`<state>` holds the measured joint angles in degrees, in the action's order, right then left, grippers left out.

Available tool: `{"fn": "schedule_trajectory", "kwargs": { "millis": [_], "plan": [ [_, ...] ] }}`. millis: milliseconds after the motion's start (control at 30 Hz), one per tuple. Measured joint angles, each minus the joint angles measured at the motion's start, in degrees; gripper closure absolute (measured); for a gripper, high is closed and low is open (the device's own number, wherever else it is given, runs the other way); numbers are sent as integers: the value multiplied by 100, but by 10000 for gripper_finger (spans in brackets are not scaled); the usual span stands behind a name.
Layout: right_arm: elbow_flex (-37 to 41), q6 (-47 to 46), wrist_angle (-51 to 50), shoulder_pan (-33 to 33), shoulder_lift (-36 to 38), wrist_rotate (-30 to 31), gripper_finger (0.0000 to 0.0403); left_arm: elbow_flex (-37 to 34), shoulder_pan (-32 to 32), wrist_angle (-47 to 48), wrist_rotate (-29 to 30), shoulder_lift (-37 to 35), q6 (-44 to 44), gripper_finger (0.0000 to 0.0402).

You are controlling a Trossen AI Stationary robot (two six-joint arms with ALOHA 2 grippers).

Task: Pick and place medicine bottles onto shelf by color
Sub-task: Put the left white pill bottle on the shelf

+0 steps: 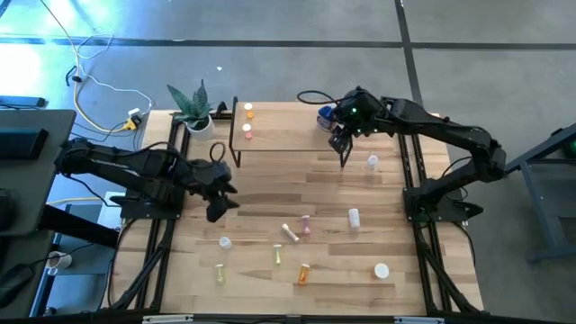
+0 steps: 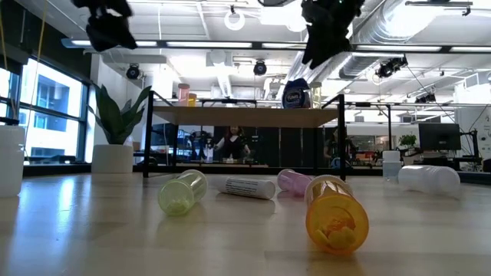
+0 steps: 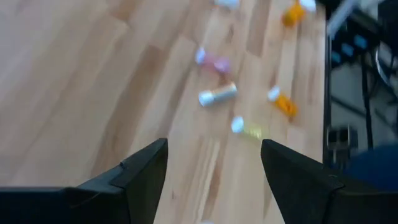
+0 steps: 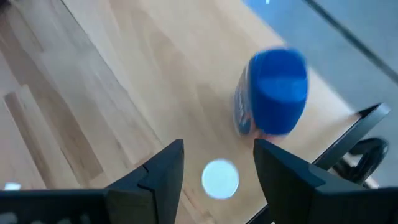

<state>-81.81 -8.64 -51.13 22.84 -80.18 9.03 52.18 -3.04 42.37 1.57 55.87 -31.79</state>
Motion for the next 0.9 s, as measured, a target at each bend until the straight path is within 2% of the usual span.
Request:
{"fn": "schedule_trajectory", "kwargs": {
  "millis": [167,433,667,900],
  "plan": [
    [-292,120,-10,45,0,217,217,1,-786,247,376,76,-26,164],
    [-583,164,-13,177,0,247,217,2,-1893,567,942,451,-705,167],
    [-710,311,-43,202,0,245,217,2,-2471,625,962,1207,-1131,167],
    [-716,460,-55,202,2,243,217,2,-2739,596,978,1946,-1515,167]
  ]
}}
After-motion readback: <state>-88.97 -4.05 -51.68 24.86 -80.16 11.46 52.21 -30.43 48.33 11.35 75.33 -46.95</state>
